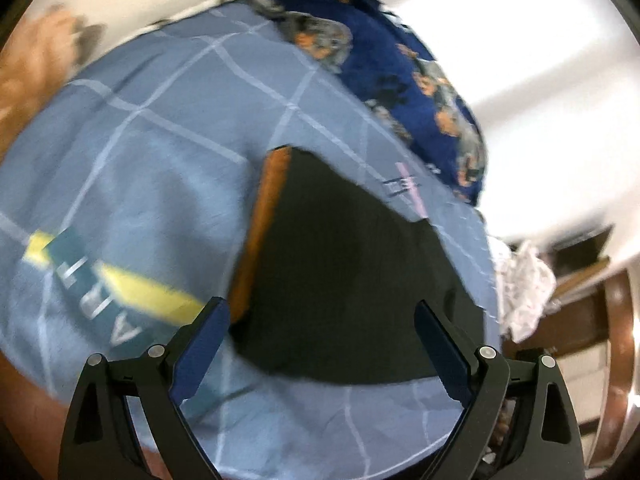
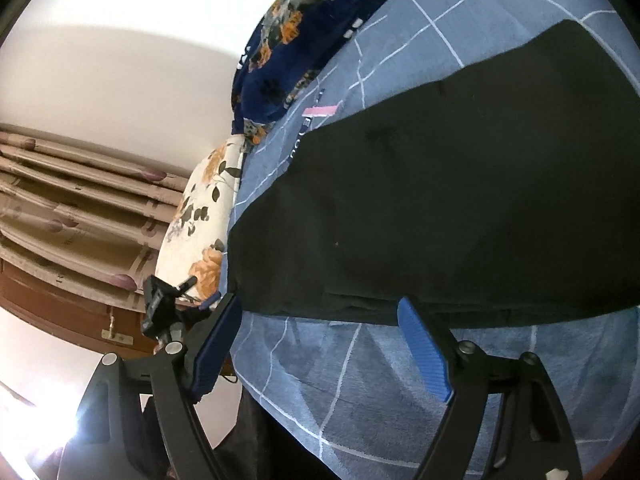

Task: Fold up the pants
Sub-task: 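Lower the left gripper onto the orange-lined waistband edge and grasp it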

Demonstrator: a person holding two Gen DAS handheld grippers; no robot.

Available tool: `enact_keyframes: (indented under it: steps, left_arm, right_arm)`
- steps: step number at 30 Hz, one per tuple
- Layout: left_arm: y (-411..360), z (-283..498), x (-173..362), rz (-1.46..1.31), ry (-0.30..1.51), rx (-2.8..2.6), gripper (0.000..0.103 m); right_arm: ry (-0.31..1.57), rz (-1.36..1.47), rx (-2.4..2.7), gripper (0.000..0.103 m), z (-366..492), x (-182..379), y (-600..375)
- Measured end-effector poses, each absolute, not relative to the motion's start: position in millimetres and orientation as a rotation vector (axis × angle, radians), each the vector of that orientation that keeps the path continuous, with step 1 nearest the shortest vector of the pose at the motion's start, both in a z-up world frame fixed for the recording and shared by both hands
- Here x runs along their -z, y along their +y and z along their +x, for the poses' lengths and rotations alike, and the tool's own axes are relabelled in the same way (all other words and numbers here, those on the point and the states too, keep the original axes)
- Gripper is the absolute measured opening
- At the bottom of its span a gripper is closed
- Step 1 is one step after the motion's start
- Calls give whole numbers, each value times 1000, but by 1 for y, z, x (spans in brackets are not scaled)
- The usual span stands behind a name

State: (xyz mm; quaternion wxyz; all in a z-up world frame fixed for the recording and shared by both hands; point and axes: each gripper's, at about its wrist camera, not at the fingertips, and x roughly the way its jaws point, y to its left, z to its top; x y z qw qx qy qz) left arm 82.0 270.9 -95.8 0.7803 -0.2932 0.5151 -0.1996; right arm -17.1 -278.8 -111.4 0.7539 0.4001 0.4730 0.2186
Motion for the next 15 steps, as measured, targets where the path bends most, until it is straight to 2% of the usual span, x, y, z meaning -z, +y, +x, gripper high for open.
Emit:
enact_keyframes:
  steps: [7, 11, 15]
  left_arm:
    - [256, 102, 139, -638, 1215, 421, 93]
    - [266, 80, 141, -706, 1164, 454, 93]
    - [276, 63, 155, -906, 1121, 551, 93]
  right_arm:
    - [1048, 864, -481, 79, -14, 114, -267]
    - [1054, 847, -484, 79, -13, 115, -264]
    - [1068, 880, -477, 81, -11, 124, -264]
